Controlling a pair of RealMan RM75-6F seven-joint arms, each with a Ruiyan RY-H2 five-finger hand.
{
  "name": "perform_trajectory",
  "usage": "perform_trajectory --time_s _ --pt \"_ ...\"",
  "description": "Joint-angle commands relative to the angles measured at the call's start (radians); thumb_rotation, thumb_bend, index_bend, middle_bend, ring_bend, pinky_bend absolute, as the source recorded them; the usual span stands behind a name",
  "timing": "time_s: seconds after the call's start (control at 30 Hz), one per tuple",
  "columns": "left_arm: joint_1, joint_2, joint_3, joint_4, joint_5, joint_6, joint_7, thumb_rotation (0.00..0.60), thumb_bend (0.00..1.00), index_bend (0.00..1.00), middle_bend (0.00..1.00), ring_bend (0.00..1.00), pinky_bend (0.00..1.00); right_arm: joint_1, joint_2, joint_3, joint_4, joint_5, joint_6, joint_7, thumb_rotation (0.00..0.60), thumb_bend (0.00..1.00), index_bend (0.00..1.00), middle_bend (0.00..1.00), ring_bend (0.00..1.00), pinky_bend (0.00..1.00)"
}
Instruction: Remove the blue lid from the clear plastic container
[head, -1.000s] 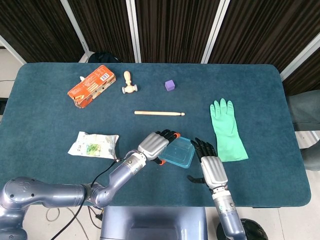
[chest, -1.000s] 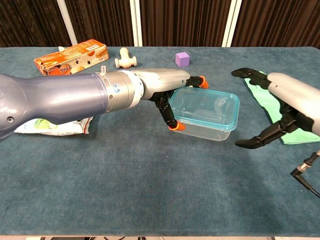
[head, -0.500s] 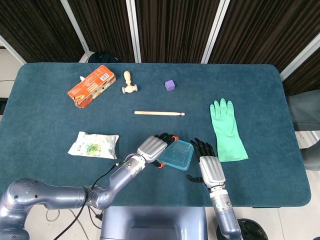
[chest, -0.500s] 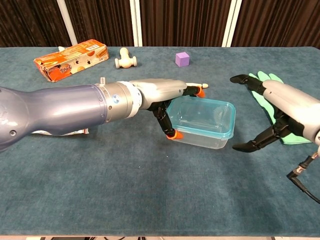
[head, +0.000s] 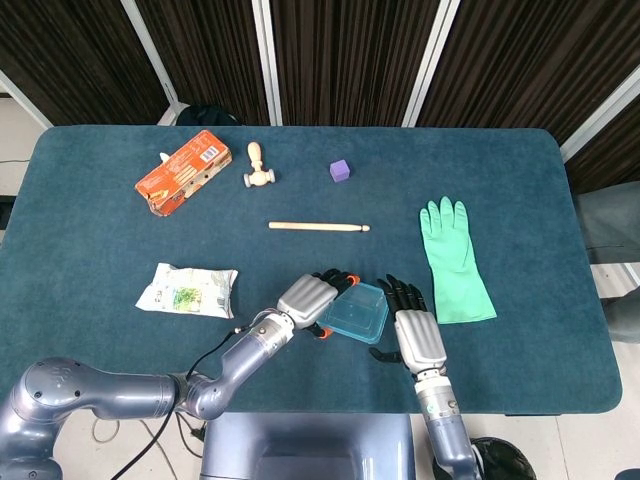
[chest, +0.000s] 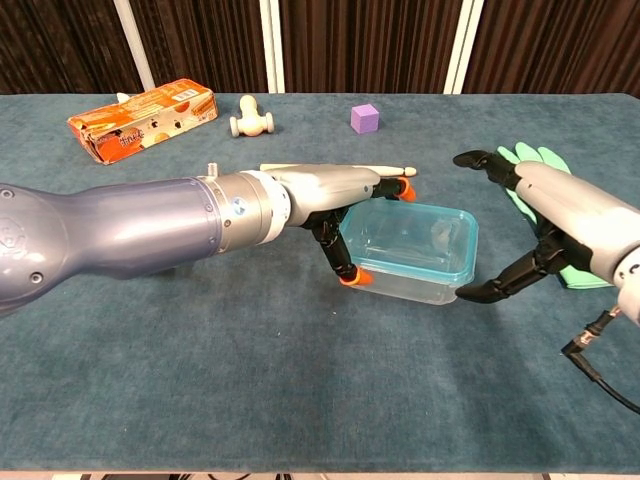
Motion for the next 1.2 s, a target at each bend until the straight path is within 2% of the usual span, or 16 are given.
perform_trajectory --time_s 0.03,1.2 --pt "0.000 0.000 0.002 -0.001 -0.002 0.000 -0.001 0.600 0.32 0.11 0.20 0.15 0.27 0.004 -0.006 -0.001 0.005 0.006 0.000 -0.007 0.600 0.11 0.00 0.00 0.00 0.00" --pt "-0.016 0.002 0.016 -0.003 -0.014 -0.020 0.005 0.600 0.32 0.12 0.20 0.17 0.28 0.028 -0.046 0.035 0.027 0.043 0.041 -0.007 0.600 0.11 0.00 0.00 0.00 0.00"
